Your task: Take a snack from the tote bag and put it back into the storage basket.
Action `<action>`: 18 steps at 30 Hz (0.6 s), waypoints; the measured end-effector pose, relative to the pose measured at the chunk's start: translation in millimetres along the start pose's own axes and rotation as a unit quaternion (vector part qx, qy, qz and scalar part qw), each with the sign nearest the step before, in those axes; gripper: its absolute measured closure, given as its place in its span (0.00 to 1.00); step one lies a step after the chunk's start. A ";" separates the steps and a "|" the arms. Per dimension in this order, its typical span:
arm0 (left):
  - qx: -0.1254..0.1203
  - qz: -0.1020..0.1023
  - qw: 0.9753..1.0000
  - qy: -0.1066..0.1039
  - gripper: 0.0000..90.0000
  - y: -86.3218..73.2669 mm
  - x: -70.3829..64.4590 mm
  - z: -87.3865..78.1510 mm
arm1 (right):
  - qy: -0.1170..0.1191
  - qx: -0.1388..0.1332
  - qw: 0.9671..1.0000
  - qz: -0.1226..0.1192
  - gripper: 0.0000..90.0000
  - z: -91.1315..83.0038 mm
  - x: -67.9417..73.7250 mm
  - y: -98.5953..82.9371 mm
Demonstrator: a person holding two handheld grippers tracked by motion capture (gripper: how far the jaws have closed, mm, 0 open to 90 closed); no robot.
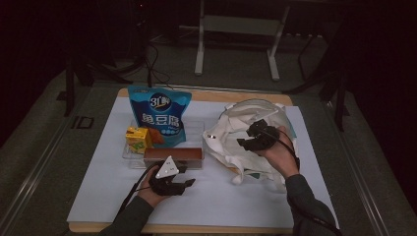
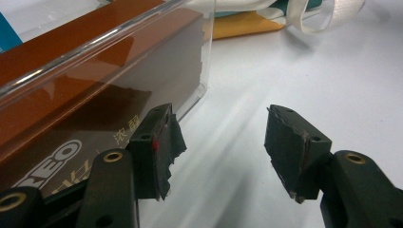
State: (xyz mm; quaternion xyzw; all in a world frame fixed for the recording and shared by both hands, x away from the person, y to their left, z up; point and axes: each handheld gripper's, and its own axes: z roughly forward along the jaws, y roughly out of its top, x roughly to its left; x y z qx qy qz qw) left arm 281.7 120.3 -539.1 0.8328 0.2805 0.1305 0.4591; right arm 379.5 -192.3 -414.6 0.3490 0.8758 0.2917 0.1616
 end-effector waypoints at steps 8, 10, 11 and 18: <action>0.000 0.000 1.000 0.000 0.48 0.0 -0.2 0.1 | -0.009 0.007 1.000 -0.001 0.53 -5.2 -5.2 -5.9; 0.000 0.000 1.000 0.000 0.48 0.0 -0.2 0.1 | -0.010 0.009 1.000 -0.001 0.53 -6.0 -6.3 -7.5; 0.000 0.000 1.000 0.000 0.48 0.0 -0.3 0.1 | -0.011 0.010 1.000 -0.001 0.53 -6.4 -6.9 -8.3; 0.001 0.001 1.000 -0.001 0.48 0.0 -0.4 0.2 | -0.016 0.020 1.000 -0.001 0.52 -8.4 -10.8 -14.1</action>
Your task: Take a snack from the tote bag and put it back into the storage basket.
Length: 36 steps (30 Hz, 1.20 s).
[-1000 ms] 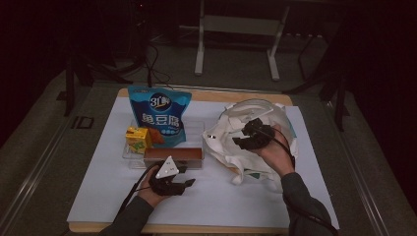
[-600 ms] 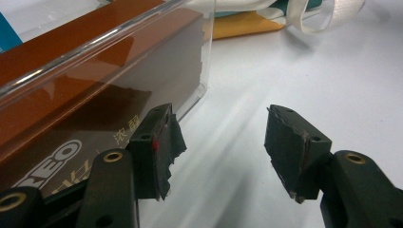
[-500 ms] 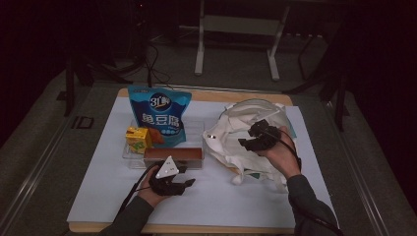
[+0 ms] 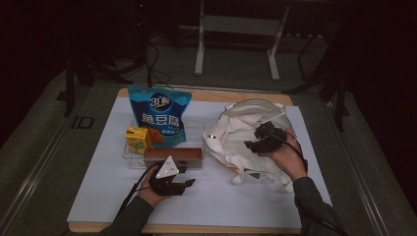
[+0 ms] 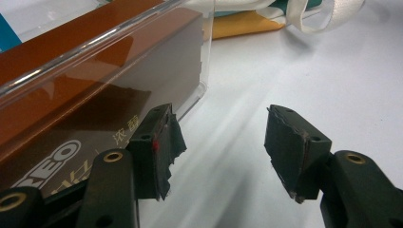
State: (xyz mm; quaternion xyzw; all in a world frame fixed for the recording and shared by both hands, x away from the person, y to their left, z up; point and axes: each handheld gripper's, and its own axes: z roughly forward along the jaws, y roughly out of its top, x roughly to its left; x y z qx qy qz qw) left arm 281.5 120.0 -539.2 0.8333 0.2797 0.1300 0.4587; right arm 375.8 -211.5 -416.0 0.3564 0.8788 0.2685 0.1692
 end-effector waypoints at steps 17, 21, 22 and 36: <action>0.002 0.002 1.000 -0.001 0.48 0.2 -0.3 0.2 | -0.016 0.028 0.999 0.011 0.49 -1.4 -16.2 -14.9; 0.002 0.003 1.000 0.000 0.48 0.2 -0.3 0.2 | -0.018 0.031 0.999 0.017 0.48 -2.1 -20.8 -17.9; 0.002 0.003 1.000 0.000 0.48 0.2 -0.2 0.2 | -0.017 0.032 0.999 0.018 0.48 -2.1 -21.9 -18.6; 0.003 0.004 1.000 -0.002 0.48 0.3 -0.6 0.6 | -0.022 0.065 0.997 0.023 0.42 0.9 -29.7 -20.2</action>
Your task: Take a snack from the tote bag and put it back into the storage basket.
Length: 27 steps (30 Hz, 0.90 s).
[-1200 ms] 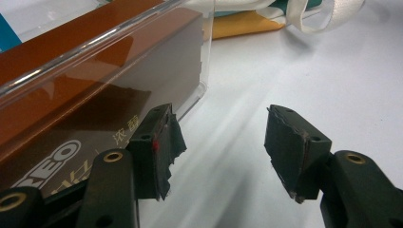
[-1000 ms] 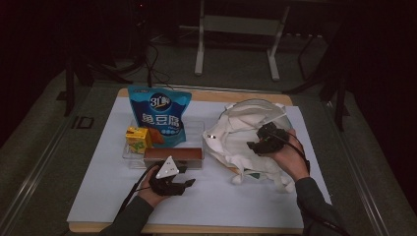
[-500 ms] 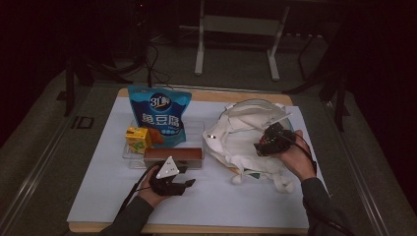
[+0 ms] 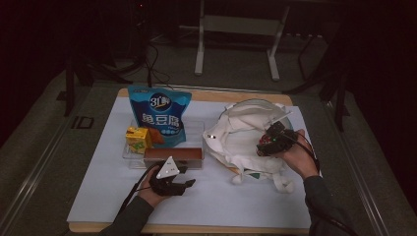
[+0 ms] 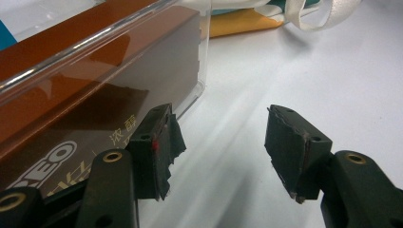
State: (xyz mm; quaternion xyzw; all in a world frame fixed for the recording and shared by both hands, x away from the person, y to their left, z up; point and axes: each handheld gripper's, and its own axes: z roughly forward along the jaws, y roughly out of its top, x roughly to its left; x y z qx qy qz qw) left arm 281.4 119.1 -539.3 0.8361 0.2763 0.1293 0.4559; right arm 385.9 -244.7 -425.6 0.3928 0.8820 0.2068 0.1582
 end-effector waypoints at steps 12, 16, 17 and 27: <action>0.000 0.001 1.000 -0.001 0.48 0.0 -0.2 0.1 | -0.013 0.028 1.000 0.007 0.37 8.9 -4.1 5.4; 0.001 0.003 1.000 -0.002 0.48 0.1 -0.2 0.3 | -0.024 0.033 0.999 0.009 0.36 11.5 -6.8 6.3; 0.001 0.003 1.000 -0.002 0.48 0.1 -0.2 0.3 | -0.023 0.034 0.999 0.012 0.36 11.8 -7.9 6.2; 0.003 0.004 1.000 -0.002 0.48 0.2 -0.3 0.4 | -0.035 0.058 0.998 0.016 0.33 19.0 -14.3 5.0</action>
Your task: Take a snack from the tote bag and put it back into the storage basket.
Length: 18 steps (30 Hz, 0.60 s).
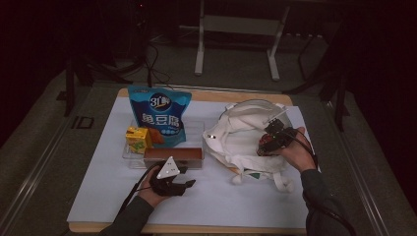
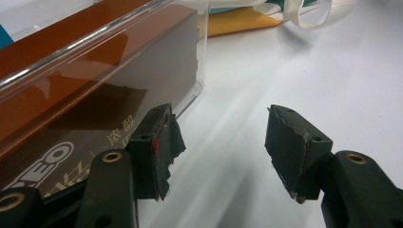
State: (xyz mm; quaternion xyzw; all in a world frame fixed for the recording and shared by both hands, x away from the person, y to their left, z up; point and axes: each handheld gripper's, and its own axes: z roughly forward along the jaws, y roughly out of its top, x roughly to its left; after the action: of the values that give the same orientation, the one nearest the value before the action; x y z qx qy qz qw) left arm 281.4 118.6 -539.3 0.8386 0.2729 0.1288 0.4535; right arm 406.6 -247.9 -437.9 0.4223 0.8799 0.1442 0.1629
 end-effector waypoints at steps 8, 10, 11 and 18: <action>0.001 0.001 1.000 -0.001 0.48 0.1 -0.2 0.2 | -0.007 0.010 1.000 0.007 0.28 6.2 -3.2 2.1; 0.000 0.001 1.000 -0.001 0.48 0.1 -0.2 0.2 | -0.009 0.013 1.000 0.008 0.28 7.2 -4.4 2.2; 0.000 0.001 1.000 -0.001 0.48 0.1 -0.2 0.2 | -0.011 0.014 1.000 0.009 0.27 7.8 -5.1 2.1; 0.001 0.001 1.000 -0.001 0.48 0.1 -0.3 0.3 | -0.010 0.034 0.999 0.013 0.27 15.8 -8.5 -3.0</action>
State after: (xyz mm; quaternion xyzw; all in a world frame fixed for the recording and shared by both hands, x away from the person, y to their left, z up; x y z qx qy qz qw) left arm 281.4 118.2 -539.4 0.8394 0.2717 0.1282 0.4530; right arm 416.0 -254.5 -452.0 0.4409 0.8769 0.1120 0.1554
